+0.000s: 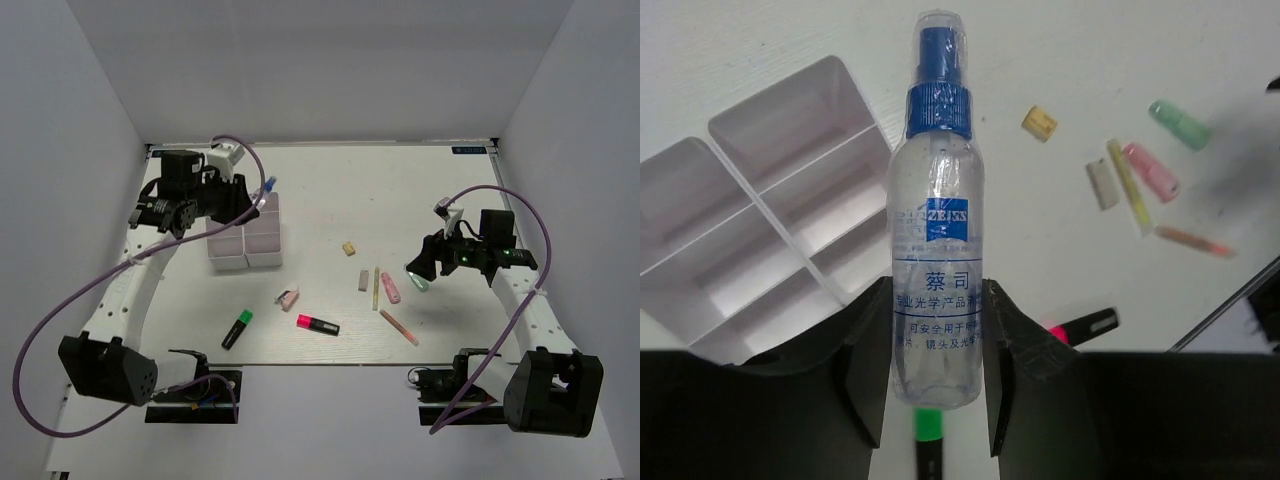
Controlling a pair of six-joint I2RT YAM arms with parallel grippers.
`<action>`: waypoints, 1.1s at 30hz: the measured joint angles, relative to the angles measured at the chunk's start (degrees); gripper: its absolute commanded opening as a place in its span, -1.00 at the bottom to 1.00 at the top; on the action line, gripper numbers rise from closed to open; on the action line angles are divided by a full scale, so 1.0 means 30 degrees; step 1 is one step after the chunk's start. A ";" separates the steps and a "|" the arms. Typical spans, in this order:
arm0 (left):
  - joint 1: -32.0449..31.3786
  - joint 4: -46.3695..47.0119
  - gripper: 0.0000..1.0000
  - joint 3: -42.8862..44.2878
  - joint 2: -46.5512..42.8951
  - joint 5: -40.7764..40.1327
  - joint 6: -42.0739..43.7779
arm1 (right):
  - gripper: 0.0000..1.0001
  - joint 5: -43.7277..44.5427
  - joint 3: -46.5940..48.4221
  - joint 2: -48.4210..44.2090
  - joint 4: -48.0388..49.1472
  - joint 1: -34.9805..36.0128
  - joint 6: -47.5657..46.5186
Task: Sort the stationery into containers
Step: Place the stationery in the storage box.
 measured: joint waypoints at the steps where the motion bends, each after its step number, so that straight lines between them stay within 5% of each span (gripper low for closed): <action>1: -0.0007 -0.0036 -1.00 -0.0364 -0.0430 0.0000 0.1049 | 0.47 -0.0058 0.0000 0.0000 0.0000 -0.0015 -0.0029; 6: 0.0117 -0.1275 -1.00 -0.0641 -0.1144 -0.0670 0.5166 | 0.47 -0.0306 0.0000 -0.0007 -0.0007 -0.0029 -0.0160; 13: -0.0233 -0.4124 -1.00 0.3286 0.2047 -0.4758 0.9202 | 0.47 -0.0532 0.0000 -0.0007 -0.0022 -0.0204 -0.0197; 21: -0.1013 -0.7388 -1.00 0.7745 0.5056 -0.9522 1.1599 | 0.47 -0.0867 0.0000 0.0029 -0.0051 -0.0408 -0.0204; 33: -0.1260 -0.9748 -1.00 0.8174 0.8000 -1.1672 1.3274 | 0.47 -0.1093 0.0000 0.0386 -0.0073 -0.0780 -0.0270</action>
